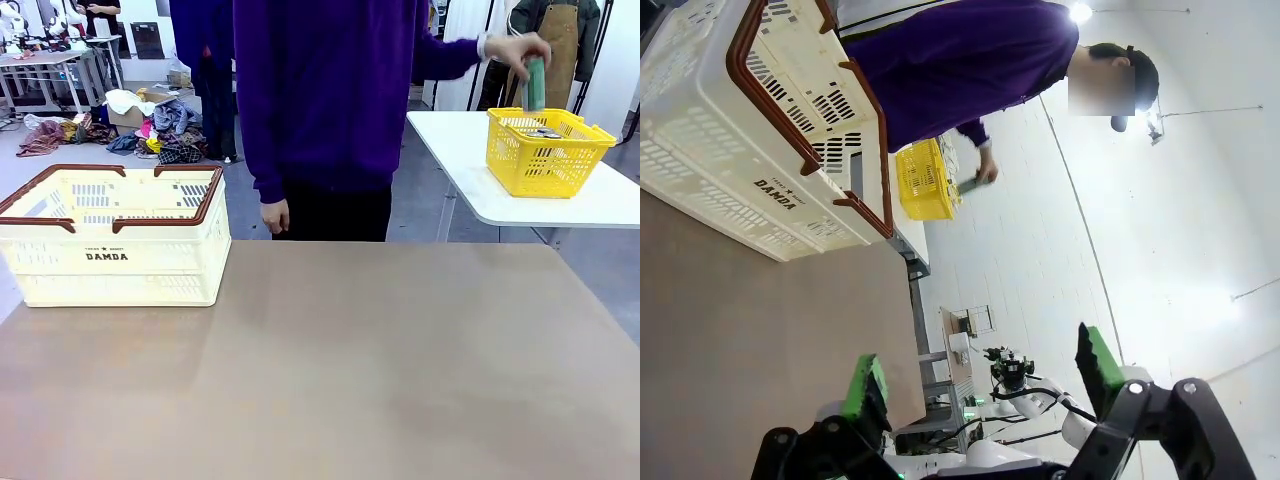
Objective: Place the drinks into the Shopping basket.
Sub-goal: Pick up one drink and place it into the Shopping basket.
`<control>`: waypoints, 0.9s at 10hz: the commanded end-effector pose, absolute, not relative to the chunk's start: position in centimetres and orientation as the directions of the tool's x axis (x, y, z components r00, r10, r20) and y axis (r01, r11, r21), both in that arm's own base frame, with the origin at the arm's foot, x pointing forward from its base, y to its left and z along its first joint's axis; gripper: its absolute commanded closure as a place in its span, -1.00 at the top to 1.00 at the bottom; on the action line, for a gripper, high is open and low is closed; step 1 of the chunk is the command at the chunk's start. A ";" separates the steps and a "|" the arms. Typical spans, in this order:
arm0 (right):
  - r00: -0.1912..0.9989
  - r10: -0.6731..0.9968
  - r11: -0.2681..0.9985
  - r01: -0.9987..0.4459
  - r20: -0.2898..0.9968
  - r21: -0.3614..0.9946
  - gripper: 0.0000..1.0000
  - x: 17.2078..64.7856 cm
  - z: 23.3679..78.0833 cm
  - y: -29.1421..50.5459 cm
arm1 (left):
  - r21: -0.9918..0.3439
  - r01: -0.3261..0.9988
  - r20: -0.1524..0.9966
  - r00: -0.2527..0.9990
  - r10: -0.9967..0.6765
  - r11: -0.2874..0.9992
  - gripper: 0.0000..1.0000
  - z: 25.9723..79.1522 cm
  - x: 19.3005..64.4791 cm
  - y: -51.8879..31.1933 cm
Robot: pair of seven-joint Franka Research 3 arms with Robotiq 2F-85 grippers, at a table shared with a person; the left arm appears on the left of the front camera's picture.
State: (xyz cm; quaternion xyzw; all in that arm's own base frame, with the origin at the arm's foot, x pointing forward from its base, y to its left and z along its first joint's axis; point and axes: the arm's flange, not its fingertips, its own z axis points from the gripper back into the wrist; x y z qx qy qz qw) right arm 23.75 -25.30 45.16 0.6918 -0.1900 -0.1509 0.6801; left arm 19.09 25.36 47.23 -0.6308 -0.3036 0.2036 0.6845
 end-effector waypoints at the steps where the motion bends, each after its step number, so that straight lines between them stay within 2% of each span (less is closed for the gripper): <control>1: 0.886 -0.460 0.001 -0.073 0.065 0.997 1.00 23.5 45.1 -25.4 | -0.988 0.118 0.156 0.730 0.665 0.103 1.00 47.6 19.0 25.3; 9: 0.886 -0.460 0.001 -0.073 0.065 0.997 1.00 23.5 45.1 -25.4 | -0.988 0.118 0.156 0.730 0.665 0.103 1.00 47.6 19.0 25.3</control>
